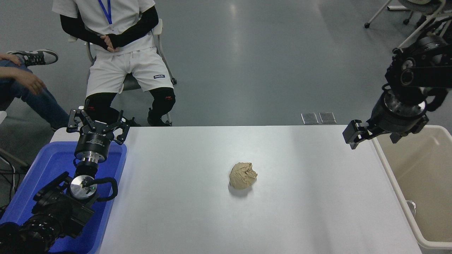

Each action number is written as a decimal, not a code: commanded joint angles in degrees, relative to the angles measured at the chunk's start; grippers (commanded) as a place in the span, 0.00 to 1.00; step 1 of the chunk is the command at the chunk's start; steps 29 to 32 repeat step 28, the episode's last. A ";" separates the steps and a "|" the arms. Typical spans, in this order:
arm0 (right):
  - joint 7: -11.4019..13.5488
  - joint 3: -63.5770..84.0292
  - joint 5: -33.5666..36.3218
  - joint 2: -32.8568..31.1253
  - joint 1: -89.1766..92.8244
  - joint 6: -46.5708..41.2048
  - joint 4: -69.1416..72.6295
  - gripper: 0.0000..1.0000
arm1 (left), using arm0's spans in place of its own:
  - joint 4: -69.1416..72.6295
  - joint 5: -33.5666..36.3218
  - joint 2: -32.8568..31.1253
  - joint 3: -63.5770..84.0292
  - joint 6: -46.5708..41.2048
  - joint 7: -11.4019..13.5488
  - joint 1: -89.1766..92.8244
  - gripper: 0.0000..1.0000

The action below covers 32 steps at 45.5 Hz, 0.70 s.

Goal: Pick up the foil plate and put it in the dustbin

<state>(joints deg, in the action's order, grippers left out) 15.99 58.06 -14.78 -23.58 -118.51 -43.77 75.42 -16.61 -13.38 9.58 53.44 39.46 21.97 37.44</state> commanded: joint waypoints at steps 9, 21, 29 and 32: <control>0.00 -0.50 8.46 1.17 -0.76 -1.23 -0.28 1.00 | 0.00 0.02 0.00 0.00 0.00 0.00 0.00 0.99; 0.00 0.03 7.49 1.17 -0.94 -1.23 -1.42 1.00 | 0.00 -0.07 0.00 0.00 0.00 0.00 0.00 0.99; 0.00 0.29 7.40 3.01 -0.76 -1.23 -1.51 1.00 | 0.00 -0.07 0.00 0.00 0.00 0.00 0.00 0.99; 0.00 0.29 7.40 3.01 -0.76 -1.23 -1.51 1.00 | 0.00 -0.07 0.00 0.00 0.00 0.00 0.00 0.99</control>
